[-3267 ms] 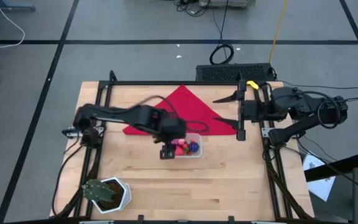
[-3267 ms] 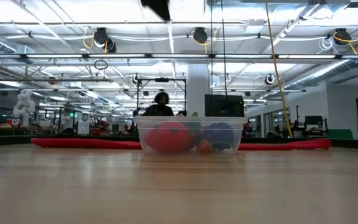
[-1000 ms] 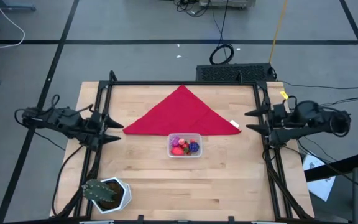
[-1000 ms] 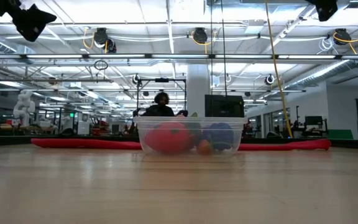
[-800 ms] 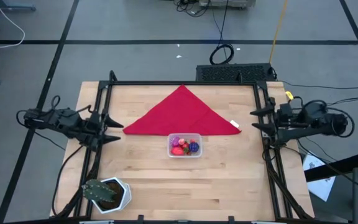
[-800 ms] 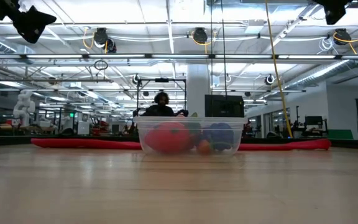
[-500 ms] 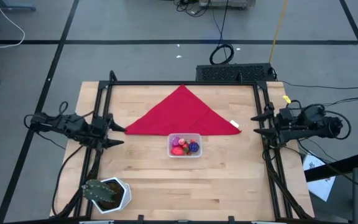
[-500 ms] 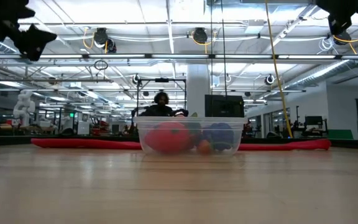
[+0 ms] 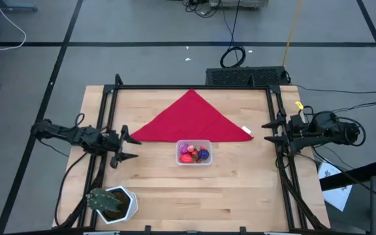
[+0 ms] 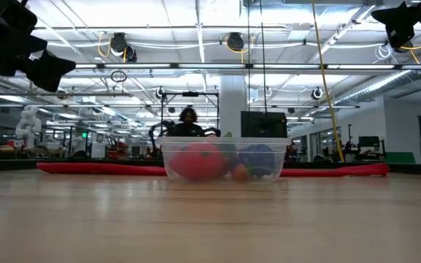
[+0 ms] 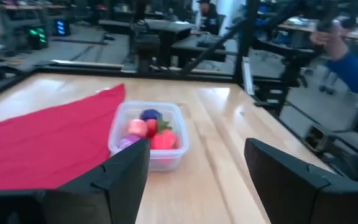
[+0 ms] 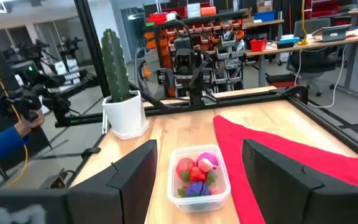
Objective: Pick and placing Produce into tupperware
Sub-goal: Return to Home Position
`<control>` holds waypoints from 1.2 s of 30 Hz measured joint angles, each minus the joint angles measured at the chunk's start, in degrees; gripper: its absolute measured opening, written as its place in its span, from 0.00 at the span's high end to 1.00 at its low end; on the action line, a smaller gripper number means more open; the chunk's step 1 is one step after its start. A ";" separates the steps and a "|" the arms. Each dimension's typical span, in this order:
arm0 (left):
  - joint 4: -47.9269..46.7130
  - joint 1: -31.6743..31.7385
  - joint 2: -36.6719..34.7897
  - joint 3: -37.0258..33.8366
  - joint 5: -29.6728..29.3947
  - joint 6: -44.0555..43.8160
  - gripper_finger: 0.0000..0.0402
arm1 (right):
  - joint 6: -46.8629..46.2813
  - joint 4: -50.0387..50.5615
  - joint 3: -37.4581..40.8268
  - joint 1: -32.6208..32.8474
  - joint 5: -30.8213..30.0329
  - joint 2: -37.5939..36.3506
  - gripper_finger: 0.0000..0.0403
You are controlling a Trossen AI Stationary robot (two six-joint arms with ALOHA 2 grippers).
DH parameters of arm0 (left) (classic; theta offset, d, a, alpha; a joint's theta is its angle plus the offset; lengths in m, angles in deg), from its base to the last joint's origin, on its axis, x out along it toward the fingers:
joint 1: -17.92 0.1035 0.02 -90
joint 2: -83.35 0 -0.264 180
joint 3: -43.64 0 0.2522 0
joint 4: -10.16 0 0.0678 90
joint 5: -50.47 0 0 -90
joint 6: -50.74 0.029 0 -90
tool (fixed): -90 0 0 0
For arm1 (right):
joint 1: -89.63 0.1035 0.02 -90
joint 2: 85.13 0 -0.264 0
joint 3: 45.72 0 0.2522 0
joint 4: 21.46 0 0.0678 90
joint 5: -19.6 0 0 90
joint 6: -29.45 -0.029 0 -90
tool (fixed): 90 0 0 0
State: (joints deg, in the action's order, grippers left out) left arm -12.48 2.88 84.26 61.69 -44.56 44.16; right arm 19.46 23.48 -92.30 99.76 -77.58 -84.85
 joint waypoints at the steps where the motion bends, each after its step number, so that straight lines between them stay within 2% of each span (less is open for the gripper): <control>1: 0.07 0.34 -0.01 0.00 -0.55 0.15 0.33 | 0.27 0.37 0.00 0.00 0.00 0.00 0.43; 11: 0.26 5.75 0.08 -0.26 -0.98 0.51 0.33 | 4.07 0.33 0.00 0.00 -1.62 -0.02 0.43; 15: 0.15 7.82 0.08 -0.26 0.88 0.47 0.33 | 6.35 -2.67 0.44 0.00 -2.11 -0.04 0.43; 19: 0.04 8.85 0.08 -0.28 2.56 0.54 0.33 | 10.63 -11.25 4.56 0.00 -2.10 -0.03 0.43; 23: -0.06 9.02 0.08 -0.28 3.15 0.50 0.33 | 10.46 -17.11 10.76 0.00 -2.10 -0.02 0.43; 28: -0.17 9.02 0.08 -0.28 3.58 0.47 0.33 | 12.42 -29.96 19.32 -0.04 -2.06 -0.02 0.43; 36: -0.22 9.02 0.08 -0.28 3.56 0.87 0.33 | 12.86 -32.25 25.24 -6.48 -4.63 0.00 0.43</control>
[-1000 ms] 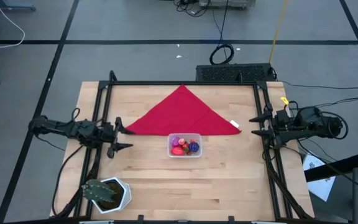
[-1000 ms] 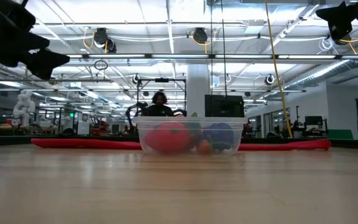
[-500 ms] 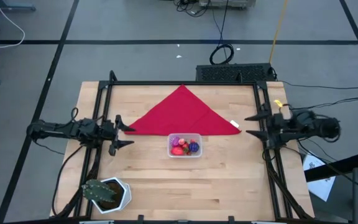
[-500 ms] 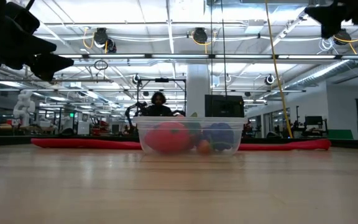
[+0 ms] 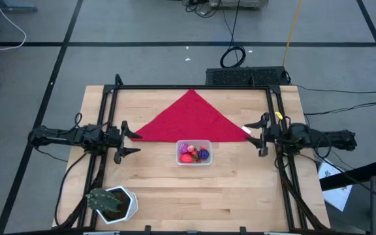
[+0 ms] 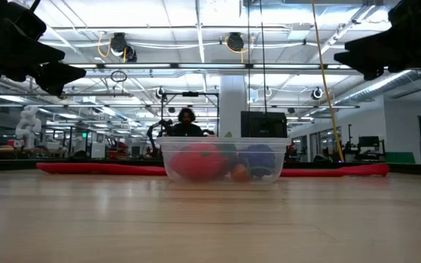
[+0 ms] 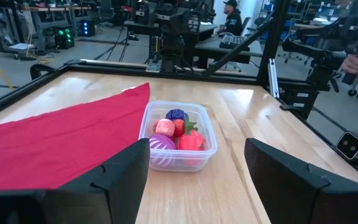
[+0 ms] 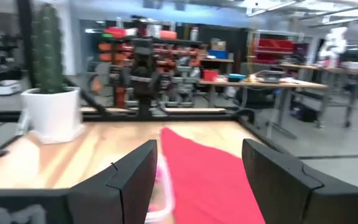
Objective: Pick and placing Produce into tupperware
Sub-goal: Return to Home Position
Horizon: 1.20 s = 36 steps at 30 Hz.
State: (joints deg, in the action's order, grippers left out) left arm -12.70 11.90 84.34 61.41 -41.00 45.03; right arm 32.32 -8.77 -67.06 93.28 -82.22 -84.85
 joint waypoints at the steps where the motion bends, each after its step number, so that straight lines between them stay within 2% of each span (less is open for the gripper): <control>1: -0.02 0.00 0.00 0.00 0.00 0.02 0.33 | 0.01 -0.11 0.04 -1.15 0.18 0.00 0.43; 7: -0.04 0.00 0.00 0.00 0.04 0.02 0.33 | -0.54 0.69 0.42 -6.99 9.00 -0.02 0.43; 15: -0.09 -0.11 0.01 -0.03 1.60 -0.60 0.33 | -0.66 -10.56 6.19 -9.58 12.12 -0.04 0.43; 36: 3.61 0.16 0.44 -1.14 0.11 0.58 0.33 | -3.72 -8.96 6.41 -8.06 14.91 5.30 0.43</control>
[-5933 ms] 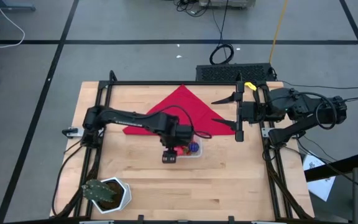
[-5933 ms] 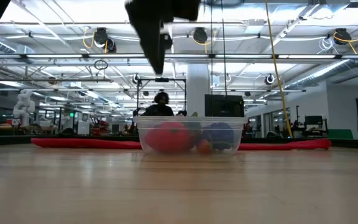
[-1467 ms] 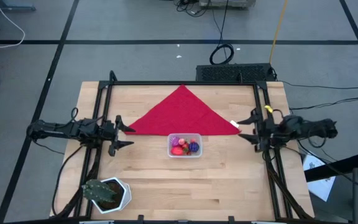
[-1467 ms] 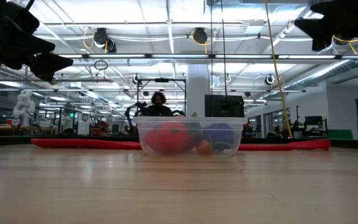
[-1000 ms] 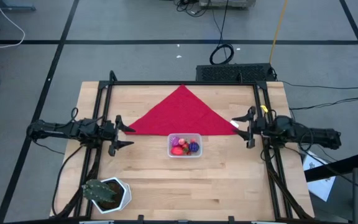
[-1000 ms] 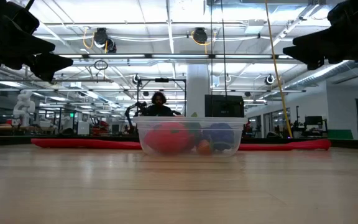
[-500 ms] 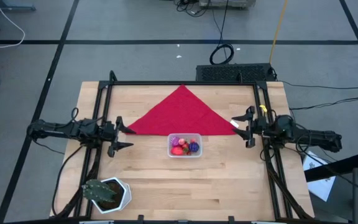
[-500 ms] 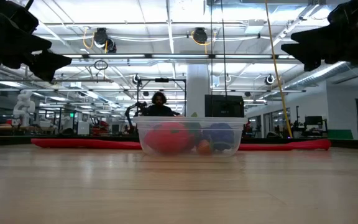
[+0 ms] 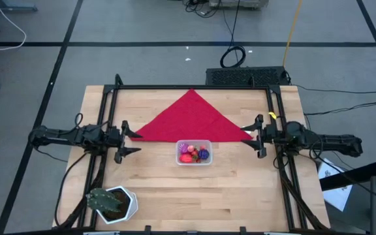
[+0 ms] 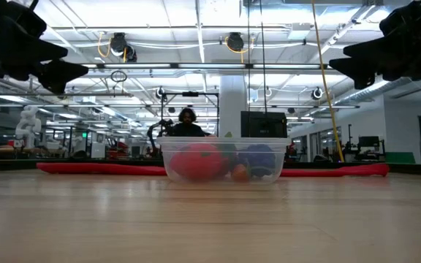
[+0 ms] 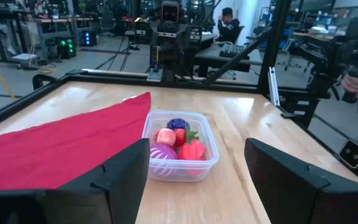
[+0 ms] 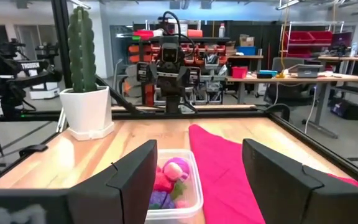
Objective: Pick and placing Produce into tupperware
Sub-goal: Return to Home Position
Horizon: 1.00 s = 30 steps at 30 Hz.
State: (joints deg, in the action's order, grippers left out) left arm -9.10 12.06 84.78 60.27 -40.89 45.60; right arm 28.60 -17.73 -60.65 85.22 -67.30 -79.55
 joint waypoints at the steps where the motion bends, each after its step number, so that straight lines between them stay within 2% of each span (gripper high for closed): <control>1: 0.01 0.06 0.02 0.00 -0.02 -0.46 0.33 | 0.05 -0.01 0.00 0.13 0.01 0.09 0.43; 18: 0.00 0.06 0.01 0.00 -0.05 -1.30 0.33 | 3.07 -5.46 0.07 1.51 0.11 0.10 0.43; 30: 0.00 0.06 0.00 0.00 -0.05 -1.23 0.33 | 3.07 -5.59 0.08 1.51 0.04 0.10 0.43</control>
